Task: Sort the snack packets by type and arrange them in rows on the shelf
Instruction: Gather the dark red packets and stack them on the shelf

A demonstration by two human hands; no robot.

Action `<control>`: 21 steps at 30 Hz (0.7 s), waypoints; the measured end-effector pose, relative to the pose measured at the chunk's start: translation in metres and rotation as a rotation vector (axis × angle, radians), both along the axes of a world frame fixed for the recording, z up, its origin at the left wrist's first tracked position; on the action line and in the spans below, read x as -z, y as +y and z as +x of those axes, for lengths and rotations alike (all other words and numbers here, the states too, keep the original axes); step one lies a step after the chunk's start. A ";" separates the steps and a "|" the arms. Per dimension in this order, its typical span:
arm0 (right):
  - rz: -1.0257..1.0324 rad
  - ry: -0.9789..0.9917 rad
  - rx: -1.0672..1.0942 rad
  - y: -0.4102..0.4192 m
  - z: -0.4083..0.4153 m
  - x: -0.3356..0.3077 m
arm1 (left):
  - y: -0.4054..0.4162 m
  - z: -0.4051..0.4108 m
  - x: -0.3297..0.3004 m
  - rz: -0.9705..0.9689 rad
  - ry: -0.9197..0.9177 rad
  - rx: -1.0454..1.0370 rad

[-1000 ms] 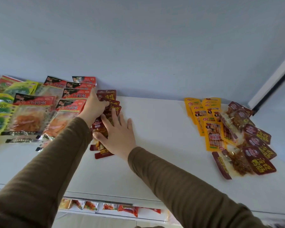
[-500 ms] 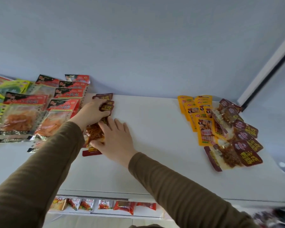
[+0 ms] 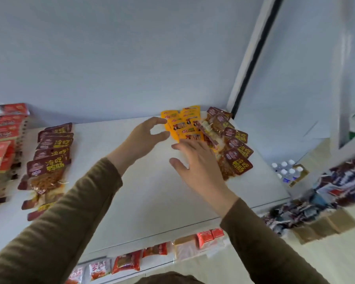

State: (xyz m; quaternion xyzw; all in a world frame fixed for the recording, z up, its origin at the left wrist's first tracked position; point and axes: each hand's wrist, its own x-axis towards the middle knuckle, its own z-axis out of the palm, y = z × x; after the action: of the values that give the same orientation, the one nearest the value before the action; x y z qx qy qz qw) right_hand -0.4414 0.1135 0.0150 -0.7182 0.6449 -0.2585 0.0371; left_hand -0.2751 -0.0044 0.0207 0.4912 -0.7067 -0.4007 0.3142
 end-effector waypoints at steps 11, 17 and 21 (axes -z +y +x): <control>0.077 -0.083 0.479 0.059 -0.112 0.029 | 0.037 -0.098 0.018 -0.216 -0.202 0.167; 0.084 -0.262 0.480 0.062 -0.117 0.042 | 0.060 -0.114 0.041 -0.269 -0.513 0.335; 0.021 -0.689 0.534 0.049 -0.127 0.043 | 0.063 -0.116 0.048 -0.341 -0.552 0.371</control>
State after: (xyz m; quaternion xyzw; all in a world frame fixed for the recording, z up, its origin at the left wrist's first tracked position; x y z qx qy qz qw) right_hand -0.5683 0.1626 -0.0276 -0.3976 0.7606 -0.4770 0.1892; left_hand -0.3912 0.0590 -0.0270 0.3851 -0.8984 -0.1797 0.1111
